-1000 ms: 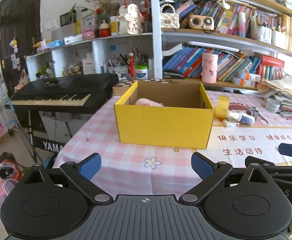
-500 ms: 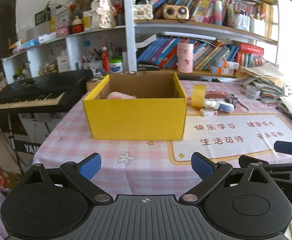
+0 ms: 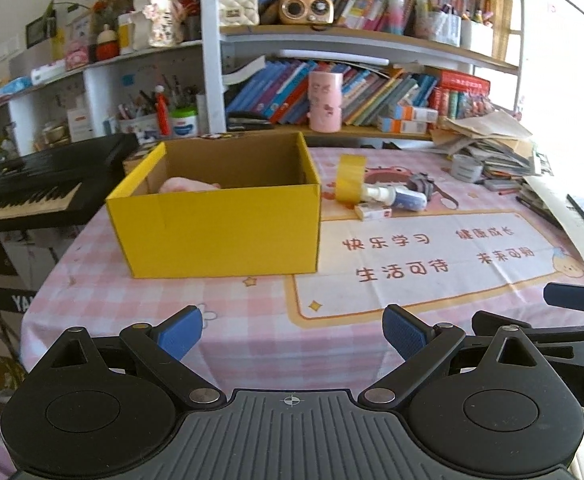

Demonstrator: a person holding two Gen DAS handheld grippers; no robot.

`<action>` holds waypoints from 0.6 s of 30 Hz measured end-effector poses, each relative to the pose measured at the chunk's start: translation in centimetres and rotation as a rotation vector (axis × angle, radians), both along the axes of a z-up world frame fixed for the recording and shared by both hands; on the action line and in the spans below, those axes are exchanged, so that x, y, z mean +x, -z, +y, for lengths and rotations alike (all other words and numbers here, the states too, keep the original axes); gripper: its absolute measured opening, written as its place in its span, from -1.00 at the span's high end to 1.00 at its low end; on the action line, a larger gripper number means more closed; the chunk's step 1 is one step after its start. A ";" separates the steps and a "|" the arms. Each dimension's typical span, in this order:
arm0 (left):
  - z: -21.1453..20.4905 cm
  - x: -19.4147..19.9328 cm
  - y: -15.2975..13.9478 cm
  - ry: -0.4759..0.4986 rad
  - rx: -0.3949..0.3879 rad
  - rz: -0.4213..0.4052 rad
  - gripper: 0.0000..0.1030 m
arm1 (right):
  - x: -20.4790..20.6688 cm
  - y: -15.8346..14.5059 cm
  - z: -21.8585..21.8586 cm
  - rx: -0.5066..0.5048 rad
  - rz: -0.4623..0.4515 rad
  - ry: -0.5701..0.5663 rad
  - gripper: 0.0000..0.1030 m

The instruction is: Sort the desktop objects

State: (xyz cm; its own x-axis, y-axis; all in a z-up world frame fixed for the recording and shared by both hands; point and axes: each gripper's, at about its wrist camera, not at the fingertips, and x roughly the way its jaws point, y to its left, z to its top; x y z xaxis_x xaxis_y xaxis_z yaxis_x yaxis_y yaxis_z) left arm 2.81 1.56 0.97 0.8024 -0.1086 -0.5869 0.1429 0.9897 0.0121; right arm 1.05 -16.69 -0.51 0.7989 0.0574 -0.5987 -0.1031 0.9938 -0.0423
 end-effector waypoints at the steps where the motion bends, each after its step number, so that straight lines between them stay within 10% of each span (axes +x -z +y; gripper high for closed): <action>1: -0.2 0.1 0.0 0.005 0.000 0.001 -0.92 | 0.0 0.0 0.0 -0.002 0.002 0.005 -0.50; 18: -2.9 3.2 0.0 0.093 -0.002 -0.002 -0.92 | 2.0 -0.2 -1.8 -0.027 0.006 0.059 -0.53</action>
